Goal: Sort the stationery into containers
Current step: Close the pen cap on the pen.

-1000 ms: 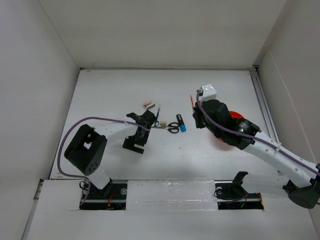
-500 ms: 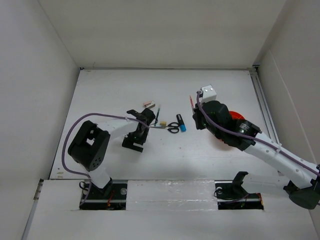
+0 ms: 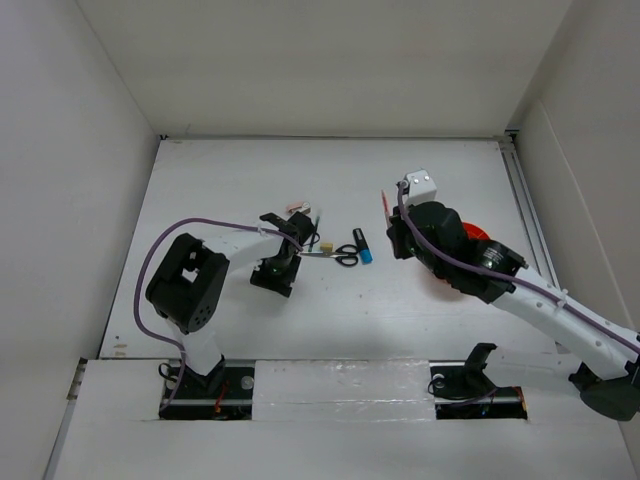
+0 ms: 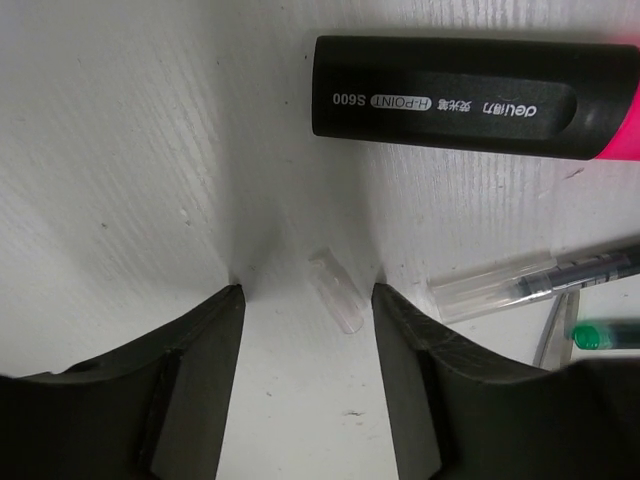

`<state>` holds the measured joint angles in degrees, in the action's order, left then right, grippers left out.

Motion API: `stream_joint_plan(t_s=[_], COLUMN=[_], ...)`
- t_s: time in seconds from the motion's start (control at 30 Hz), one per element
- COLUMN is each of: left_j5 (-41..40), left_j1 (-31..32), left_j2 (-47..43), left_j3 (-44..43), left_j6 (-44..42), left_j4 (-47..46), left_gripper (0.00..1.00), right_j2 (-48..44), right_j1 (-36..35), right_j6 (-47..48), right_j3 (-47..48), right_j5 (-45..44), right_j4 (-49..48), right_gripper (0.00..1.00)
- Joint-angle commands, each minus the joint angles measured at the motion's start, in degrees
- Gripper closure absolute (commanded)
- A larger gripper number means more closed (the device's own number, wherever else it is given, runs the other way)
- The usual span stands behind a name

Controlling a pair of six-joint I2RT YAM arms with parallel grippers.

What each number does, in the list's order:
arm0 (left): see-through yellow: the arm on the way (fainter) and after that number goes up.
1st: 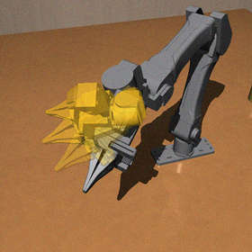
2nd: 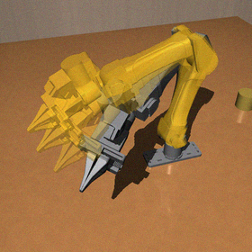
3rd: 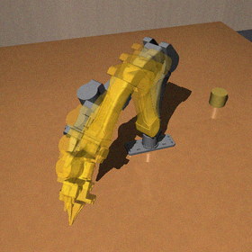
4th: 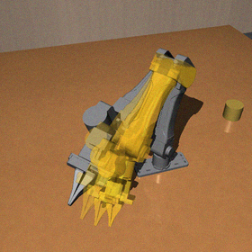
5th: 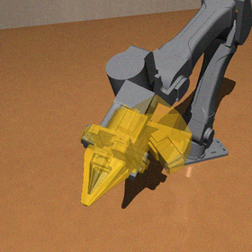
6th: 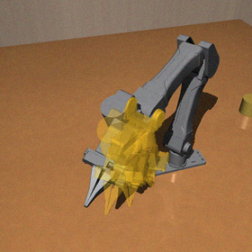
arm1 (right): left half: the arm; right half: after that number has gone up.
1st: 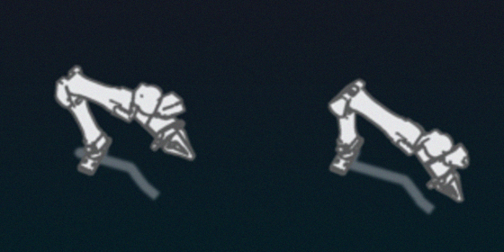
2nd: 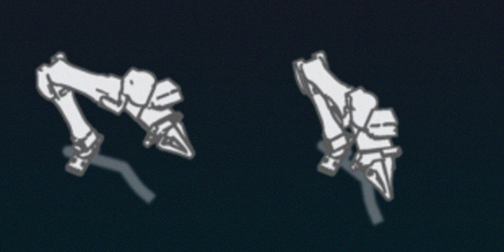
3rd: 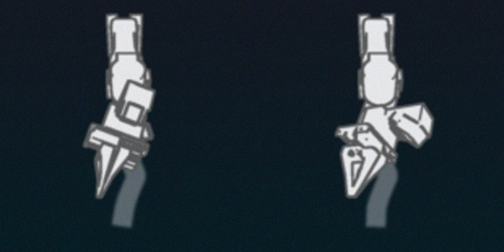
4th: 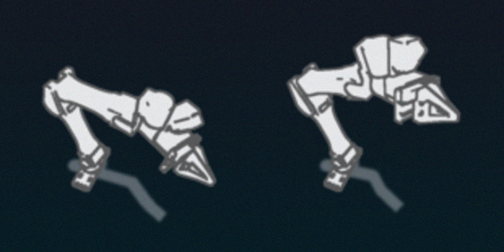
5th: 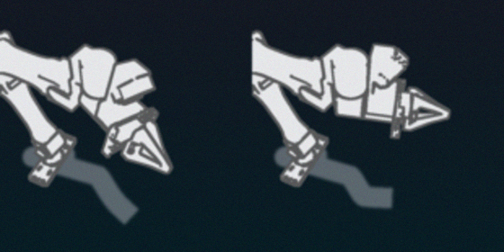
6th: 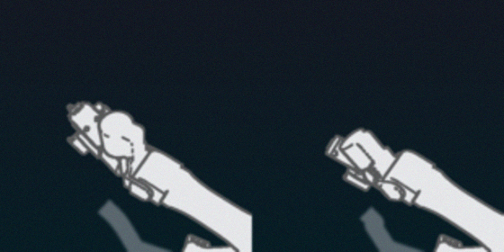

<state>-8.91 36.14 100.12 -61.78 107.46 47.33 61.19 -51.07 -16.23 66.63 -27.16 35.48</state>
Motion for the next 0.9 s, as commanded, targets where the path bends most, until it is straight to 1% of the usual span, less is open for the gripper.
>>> stream_joint_plan(t_s=[0.0, 0.1, 0.13, 0.2, 0.23, 0.3, 0.33, 0.37, 0.5, 0.63, 0.73, 0.77, 0.8, 0.87], left_j5=[-0.77, -0.24, -0.23, -0.23, 0.29, 0.29, 0.29, 0.9, 0.38, -4.08, -7.61, -9.27, -9.9, -10.43], left_j1=[-0.19, -0.19, -0.72, -0.72, -0.72, -0.72, -0.72, -1.24, -1.25, -1.25, 0.33, 0.33, 0.33, 1.04], left_j2=[4.38, 4.91, 4.91, 5.44, 5.44, 5.44, 5.44, 4.92, 2.37, -1.41, -5.01, -5.89, -6.85, -9.93], left_j3=[3.41, 3.94, 3.95, 3.95, 4.64, 5.26, 6.14, 6.67, 8.43, 8.52, 5.54, 4.48, 3.43, 0.09], left_j6=[2.23, 2.23, 2.23, 2.23, 2.23, 2.23, 2.23, 2.23, 2.23, -1.19, -7.95, -11.01, -18.79, -25.94], left_j4=[-3.46, -4.26, -4.26, -4.26, -4.87, -5.5, -6.02, -6.02, -7.33, -7.96, -7.34, -8.65, -9.7, -10.67], left_gripper=[0.53, 0.56, 0.59, 0.68, 0.77, 0.88, 0.92, 1.0, 1.0, 1.0, 1.0, 1.0, 1.0, 1.0], right_j2=[-1.77, -1.77, -2.3, -2.3, -2.3, -2.83, -2.83, -2.83, -2.83, -2.83, -3.35, -3.36, -3.36, -3.97], right_j1=[-1.05, -1.05, -1.05, -1.05, -1.05, -1.05, -1.57, -1.58, -1.58, -1.58, -1.58, -1.58, -1.58, -1.58], right_j6=[0.58, 0.58, 0.58, 0.58, 0.58, 0.58, 0.58, 0.58, 0.58, 0.58, 0.58, 0.58, 0.58, 0.58], right_j3=[0.17, 0.17, 0.17, 0.17, 0.17, 0.17, 0.17, -0.36, -0.36, -0.36, -0.89, -0.89, -1.5, -2.2], right_j5=[-0.35, -0.35, -0.35, -0.35, -0.35, -0.35, -0.35, -0.35, -0.88, -0.36, 0.17, 2.18, 3.33, 6.22], right_j4=[-3.14, -3.14, -3.14, -3.14, -3.14, -3.14, -3.14, -3.14, -3.14, -3.14, -3.84, -4.37, -4.37, -6.64], right_gripper=[1.0, 1.0, 1.0, 1.0, 1.0, 1.0, 1.0, 1.0, 1.0, 1.0, 1.0, 1.0, 1.0, 1.0])
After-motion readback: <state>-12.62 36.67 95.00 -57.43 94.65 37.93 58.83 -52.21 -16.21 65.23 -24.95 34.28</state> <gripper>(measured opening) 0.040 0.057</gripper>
